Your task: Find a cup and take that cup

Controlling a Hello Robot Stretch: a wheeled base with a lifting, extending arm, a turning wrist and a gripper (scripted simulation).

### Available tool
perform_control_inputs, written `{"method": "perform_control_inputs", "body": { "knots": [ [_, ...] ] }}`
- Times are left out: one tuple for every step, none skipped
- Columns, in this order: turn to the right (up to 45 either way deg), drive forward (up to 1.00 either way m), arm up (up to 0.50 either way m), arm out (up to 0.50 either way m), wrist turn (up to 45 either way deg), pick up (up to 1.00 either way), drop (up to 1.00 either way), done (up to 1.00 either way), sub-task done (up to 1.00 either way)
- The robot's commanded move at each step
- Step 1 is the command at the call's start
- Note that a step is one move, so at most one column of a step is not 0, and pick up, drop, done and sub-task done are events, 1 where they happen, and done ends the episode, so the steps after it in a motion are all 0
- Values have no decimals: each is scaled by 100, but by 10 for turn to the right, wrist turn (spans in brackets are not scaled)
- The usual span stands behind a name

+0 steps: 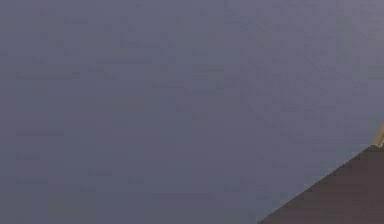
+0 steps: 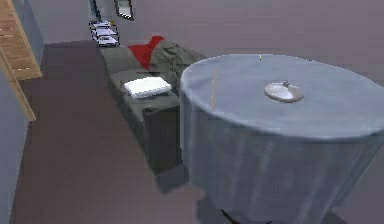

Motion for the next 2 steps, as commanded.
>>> {"method": "perform_control_inputs", "body": {
  "knots": [
    [0, 5, 0, 0, 0, 0, 0, 0, 0],
    [450, 0, 0, 0, 0, 0, 0, 0, 0]
  ]
}}
